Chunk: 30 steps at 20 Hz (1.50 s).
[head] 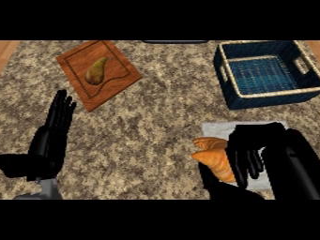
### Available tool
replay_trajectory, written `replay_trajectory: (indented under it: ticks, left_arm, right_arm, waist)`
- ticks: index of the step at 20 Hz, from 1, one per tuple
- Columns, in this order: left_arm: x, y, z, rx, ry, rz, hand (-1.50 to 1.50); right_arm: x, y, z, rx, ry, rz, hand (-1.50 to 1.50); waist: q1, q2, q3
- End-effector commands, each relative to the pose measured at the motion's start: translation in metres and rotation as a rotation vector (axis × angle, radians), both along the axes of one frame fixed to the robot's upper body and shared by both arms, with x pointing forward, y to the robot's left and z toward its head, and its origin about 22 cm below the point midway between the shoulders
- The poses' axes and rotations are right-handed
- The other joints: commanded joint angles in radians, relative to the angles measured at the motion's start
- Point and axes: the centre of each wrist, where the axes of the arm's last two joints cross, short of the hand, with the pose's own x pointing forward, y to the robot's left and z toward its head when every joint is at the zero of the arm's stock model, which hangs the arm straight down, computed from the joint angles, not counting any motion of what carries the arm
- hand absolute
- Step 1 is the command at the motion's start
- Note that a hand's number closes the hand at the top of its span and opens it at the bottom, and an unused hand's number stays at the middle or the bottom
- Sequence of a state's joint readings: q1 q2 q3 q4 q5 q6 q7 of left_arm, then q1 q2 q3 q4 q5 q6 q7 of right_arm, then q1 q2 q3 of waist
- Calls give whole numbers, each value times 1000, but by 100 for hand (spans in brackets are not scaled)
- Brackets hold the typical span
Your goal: Pick the croissant from the placemat and place it in the basket
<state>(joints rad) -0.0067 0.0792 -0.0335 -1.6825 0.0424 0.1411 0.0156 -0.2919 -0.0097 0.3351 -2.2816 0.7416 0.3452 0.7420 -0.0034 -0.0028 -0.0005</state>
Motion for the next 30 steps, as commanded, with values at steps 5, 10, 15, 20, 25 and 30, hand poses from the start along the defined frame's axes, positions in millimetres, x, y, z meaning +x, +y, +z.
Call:
replay_trajectory:
  ticks: [5,10,15,20,25,30]
  left_arm:
    - [-1,-6,-4,-1,6,-19,0]
    - [-1,-4,-19,-3,-9,-25,0]
    - [15,5,1,8,-23,12,0]
    - [9,-6,-4,-1,-4,-17,0]
    - [13,0,-1,-16,8,-7,0]
    - [6,-14,12,2,-6,-25,0]
  right_arm:
    - [16,-45,30,-163,-31,-202,150]
    - [56,-66,39,-178,-28,-234,150]
    - [83,-106,26,-127,-34,-267,150]
    - [93,-127,2,-151,-15,-285,150]
    - [118,-170,-33,-188,-17,-301,150]
    - [148,-157,-15,-259,29,-301,150]
  waist:
    - [4,2,0]
    - [6,4,0]
    - [6,4,1]
    - [4,3,0]
    - [7,5,1]
    - [11,4,0]
